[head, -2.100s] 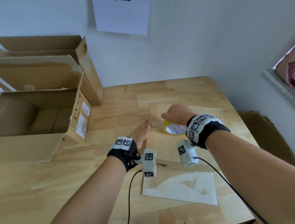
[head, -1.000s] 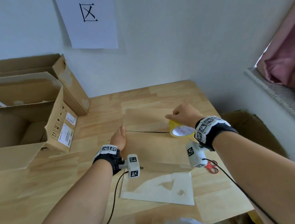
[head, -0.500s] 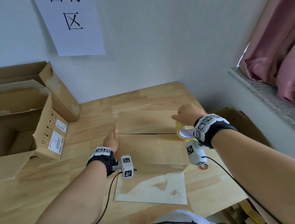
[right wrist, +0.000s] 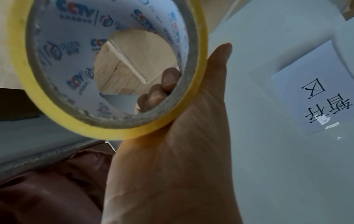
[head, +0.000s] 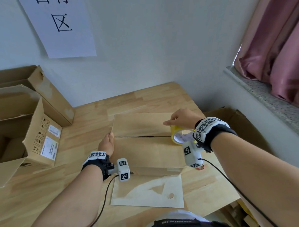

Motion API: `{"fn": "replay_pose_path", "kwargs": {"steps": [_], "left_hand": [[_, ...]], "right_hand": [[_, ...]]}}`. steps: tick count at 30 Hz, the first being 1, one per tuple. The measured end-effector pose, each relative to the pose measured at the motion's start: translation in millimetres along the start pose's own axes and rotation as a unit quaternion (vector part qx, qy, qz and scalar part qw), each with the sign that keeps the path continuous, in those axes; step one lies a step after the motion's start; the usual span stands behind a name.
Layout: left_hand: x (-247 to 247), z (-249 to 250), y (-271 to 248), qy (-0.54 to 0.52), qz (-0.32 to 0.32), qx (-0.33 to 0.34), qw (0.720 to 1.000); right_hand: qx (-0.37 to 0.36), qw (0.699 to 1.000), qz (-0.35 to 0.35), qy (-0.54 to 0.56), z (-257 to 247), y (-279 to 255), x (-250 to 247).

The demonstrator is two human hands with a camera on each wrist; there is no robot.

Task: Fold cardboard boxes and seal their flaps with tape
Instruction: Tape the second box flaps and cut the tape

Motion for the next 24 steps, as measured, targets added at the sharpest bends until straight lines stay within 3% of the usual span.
{"fn": "replay_pose_path", "kwargs": {"steps": [5,8,13,24], "left_hand": [[-0.9,1.4,0.6,0.010,-0.004,-0.014,1.000],[-0.7,5.9,-0.5,0.015,-0.002,-0.014,1.000],[1.1,11.8,-5.7,0.009,-0.007,-0.010,1.000],[2.4,13.0,-4.7,0.030,-0.007,-0.016,0.999]], "right_hand": [[-0.022,0.997,-0.062,0.042,15.0,-4.5,-10.8],[0.005,0.996,-0.042,0.073,33.9,-1.4,-17.7],[0.022,0.999,0.030,-0.021,53.9,-3.5,-14.9],[0.012,1.000,-0.010,0.027,68.3,-6.6,16.8]]}}
Point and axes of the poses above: each hand's wrist, its own y-axis towards the middle knuckle, its own x-axis out of the palm, z = x × y, the point moved 6 cm from there along y, towards the middle knuckle, and after that the axes turned 15 degrees about x, right-handed, at the moved point
